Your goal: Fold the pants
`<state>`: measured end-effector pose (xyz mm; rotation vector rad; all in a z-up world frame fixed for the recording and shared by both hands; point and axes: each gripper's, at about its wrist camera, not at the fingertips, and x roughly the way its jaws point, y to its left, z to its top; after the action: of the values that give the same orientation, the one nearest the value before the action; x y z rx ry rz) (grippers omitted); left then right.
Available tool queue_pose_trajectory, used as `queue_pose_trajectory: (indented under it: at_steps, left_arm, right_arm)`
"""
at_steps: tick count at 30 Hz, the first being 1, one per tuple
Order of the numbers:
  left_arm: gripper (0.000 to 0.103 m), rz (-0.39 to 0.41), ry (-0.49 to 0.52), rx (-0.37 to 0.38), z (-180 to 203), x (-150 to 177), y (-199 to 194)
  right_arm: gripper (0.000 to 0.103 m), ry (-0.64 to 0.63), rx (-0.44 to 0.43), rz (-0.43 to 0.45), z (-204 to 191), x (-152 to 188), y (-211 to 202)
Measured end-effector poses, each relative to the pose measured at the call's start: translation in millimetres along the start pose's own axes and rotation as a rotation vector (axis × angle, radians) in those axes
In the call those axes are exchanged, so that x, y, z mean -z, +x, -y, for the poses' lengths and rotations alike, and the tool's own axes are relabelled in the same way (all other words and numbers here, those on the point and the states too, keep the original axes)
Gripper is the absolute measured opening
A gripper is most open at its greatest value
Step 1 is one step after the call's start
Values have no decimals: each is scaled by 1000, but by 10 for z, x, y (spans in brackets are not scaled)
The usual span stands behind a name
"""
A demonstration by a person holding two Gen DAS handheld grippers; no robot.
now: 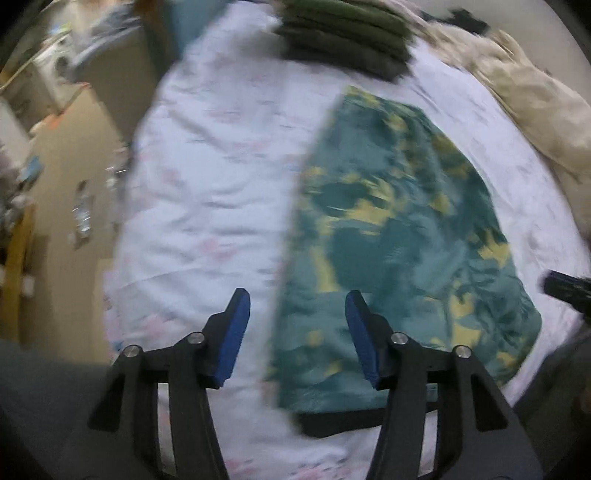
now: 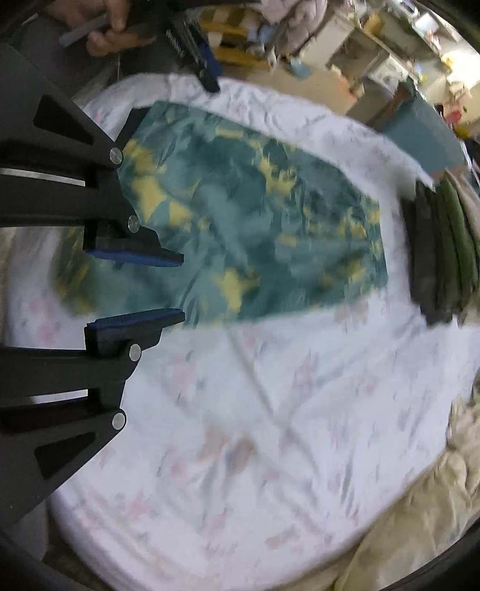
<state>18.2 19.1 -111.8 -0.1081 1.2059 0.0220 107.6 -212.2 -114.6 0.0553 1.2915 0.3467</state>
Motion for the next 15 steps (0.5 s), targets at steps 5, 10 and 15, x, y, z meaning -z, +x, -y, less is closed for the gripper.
queue_pose_trajectory:
  at_steps: [5, 10, 15]
  left_arm:
    - [36, -167, 131, 4, 349, 51, 477]
    - [38, -255, 143, -70, 330, 195, 625]
    - [50, -95, 57, -38, 256, 111, 171]
  right_arm:
    - [20, -93, 87, -172, -174, 19, 616]
    - [21, -99, 257, -327, 66, 163, 842]
    - [25, -51, 165, -128, 55, 17, 389]
